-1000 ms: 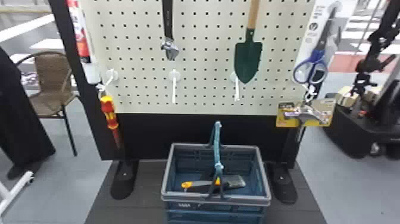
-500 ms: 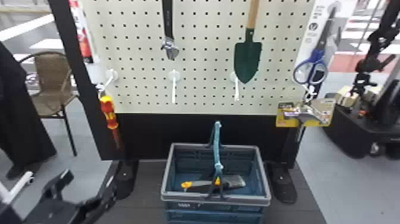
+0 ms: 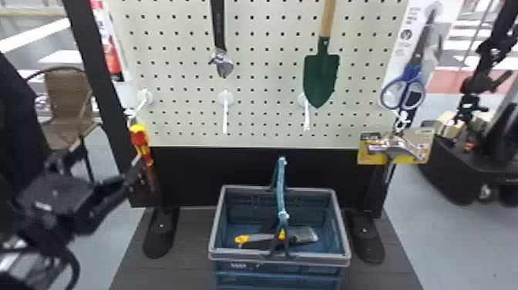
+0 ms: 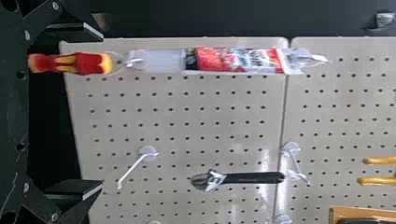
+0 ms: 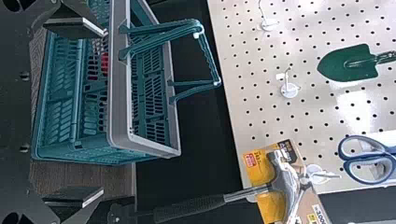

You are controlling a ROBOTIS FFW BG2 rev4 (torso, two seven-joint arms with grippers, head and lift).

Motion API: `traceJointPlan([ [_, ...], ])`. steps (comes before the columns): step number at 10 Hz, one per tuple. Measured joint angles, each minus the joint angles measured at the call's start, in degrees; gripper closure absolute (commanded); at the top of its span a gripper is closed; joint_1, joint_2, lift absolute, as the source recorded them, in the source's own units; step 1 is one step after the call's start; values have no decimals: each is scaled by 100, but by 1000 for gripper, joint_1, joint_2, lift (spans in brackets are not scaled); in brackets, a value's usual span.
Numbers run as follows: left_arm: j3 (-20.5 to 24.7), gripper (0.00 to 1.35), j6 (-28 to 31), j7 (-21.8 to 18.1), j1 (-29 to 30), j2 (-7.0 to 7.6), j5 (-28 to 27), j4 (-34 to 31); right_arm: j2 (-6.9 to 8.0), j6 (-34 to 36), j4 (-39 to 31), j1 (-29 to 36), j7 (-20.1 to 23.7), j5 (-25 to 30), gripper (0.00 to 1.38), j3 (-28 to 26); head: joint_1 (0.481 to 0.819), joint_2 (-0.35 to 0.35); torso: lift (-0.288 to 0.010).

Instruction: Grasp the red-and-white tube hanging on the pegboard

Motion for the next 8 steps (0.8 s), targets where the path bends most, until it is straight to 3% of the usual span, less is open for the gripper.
traceJointPlan([
  [4, 47, 183, 865, -106, -1352, 445, -201, 134, 0, 21, -1, -37, 18, 23, 117, 0, 549, 0, -100],
  [8, -101, 171, 1045, -233, -2657, 748, -218, 1169, 0, 30, -14, -79, 26, 32, 117, 0, 549, 0, -100],
])
